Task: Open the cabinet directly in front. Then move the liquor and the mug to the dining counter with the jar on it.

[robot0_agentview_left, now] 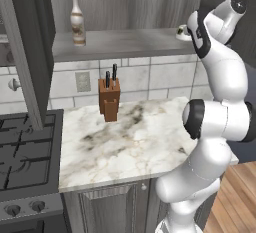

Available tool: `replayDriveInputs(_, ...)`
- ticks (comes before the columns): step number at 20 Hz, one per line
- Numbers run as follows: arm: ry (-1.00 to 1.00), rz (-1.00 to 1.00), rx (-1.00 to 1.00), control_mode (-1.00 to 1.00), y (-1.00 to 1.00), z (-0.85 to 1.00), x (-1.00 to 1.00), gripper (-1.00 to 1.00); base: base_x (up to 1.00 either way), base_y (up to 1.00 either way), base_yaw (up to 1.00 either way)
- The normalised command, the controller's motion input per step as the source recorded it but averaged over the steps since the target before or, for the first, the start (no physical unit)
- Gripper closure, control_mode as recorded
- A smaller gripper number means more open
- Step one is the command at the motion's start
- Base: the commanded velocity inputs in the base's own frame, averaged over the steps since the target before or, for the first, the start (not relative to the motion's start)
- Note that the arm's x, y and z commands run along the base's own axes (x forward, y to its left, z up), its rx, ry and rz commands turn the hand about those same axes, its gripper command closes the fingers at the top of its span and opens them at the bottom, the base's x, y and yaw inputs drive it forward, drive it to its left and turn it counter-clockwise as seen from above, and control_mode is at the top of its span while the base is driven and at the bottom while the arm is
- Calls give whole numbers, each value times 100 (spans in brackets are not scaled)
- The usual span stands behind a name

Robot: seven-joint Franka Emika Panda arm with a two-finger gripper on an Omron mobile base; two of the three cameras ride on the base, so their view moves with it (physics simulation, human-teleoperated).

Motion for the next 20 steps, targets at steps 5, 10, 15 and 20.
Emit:
replayDriveInputs(5, 0, 0, 1, -100, 5, 0, 1, -100, 0, 0, 0)
replayDriveInputs(10, 0, 0, 2, -100, 20, -4, 3, -100, 0, 0, 0)
replayDriveInputs(15, -2, 0, 0, -100, 30, -7, 5, -100, 0, 0, 0)
replayDriveInputs(20, -1, 0, 0, -100, 6, -1, 0, 100, 0, 0, 0)
